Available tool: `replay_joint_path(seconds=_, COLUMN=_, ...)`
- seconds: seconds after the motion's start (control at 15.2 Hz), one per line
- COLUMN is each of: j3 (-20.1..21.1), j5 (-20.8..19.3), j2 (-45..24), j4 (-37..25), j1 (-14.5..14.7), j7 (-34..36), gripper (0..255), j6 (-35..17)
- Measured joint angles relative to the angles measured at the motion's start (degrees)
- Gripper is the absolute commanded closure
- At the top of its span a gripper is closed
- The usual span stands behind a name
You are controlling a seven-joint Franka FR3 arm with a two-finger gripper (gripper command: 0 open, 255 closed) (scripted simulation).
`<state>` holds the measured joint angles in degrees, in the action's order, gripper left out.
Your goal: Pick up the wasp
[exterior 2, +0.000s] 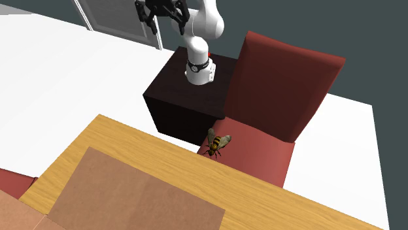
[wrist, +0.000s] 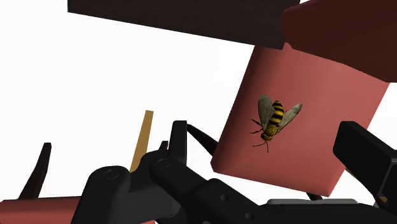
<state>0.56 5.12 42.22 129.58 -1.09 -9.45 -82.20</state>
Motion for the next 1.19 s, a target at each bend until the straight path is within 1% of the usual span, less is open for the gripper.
replay_joint_path(seconds=0.07, j3=0.0, j5=0.0, j2=0.0, j4=0.0, j1=0.0, j7=0.0, gripper=0, j6=0.0)
replay_joint_path(seconds=0.2, j3=1.12, j5=0.7, j2=-0.79, j4=1.22, j1=0.16, j7=1.34, gripper=0, j6=-1.76)
replay_joint_path(seconds=0.59, j3=5.93, j5=3.44, j2=-5.53, j4=6.35, j1=0.87, j7=7.03, gripper=0, j6=-10.53)
replay_joint_path(seconds=0.86, j3=9.38, j5=5.1, j2=-10.77, j4=8.54, j1=1.46, j7=11.06, gripper=0, j6=-17.27)
replay_joint_path(seconds=1.19, j3=13.57, j5=6.37, j2=-19.26, j4=8.76, j1=2.06, j7=16.37, gripper=0, j6=-25.14)
